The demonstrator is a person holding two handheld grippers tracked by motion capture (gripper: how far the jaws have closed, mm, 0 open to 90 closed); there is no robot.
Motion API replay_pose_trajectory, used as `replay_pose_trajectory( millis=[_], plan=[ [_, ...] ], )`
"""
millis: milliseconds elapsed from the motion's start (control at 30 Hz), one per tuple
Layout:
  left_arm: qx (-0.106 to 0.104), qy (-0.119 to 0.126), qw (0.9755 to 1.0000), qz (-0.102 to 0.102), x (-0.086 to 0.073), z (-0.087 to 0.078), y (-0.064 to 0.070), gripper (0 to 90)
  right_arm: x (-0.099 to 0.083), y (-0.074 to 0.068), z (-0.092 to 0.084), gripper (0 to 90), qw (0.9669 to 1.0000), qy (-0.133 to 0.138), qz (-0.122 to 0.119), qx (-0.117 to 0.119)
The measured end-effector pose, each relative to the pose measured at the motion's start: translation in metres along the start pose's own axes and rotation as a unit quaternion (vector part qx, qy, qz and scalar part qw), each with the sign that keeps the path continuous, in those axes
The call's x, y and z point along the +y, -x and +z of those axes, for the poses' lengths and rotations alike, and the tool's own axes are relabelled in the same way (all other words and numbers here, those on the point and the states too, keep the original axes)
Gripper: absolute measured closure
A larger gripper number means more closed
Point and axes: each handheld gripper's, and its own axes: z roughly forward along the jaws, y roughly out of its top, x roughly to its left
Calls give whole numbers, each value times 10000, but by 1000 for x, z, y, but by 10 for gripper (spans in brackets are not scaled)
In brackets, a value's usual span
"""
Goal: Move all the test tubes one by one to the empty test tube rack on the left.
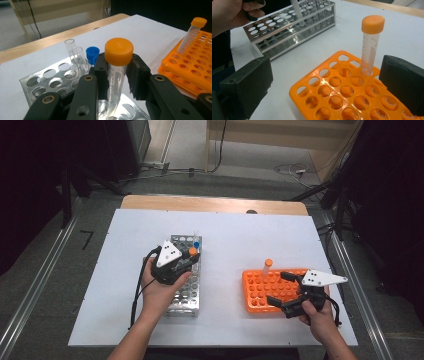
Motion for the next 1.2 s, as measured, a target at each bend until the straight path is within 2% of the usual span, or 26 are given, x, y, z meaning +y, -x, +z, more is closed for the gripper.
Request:
replay_pose_trajectory(
  millis=[133,500,667,800,867,967,1100,1200],
  plan=[
    [48,-117,9999,16,-1,1,1,711,0,1,0,0,10000,4,18,-15],
    [22,-437,9989,-150,-2,6,-1,718,-1,1,0,0,10000,6,20,-34],
    [-69,-721,9970,-256,-2,10,-2,710,-1,2,0,0,10000,9,10,-49],
    [-110,-829,9959,-351,-2,11,-3,701,-1,2,0,0,10000,5,14,-51],
    [-136,-897,9949,-431,-2,11,-4,658,-1,2,0,0,10000,4,15,-52],
    [-131,-895,9950,-417,-2,10,-5,614,-1,2,1,0,10000,-6,10,-52],
    [-128,-735,9960,-488,-1,7,-6,511,0,2,1,0,10000,11,29,-65],
    [-176,-588,9969,-499,-2,2,-6,384,1,2,1,0,9999,28,42,-91]
  ],
)
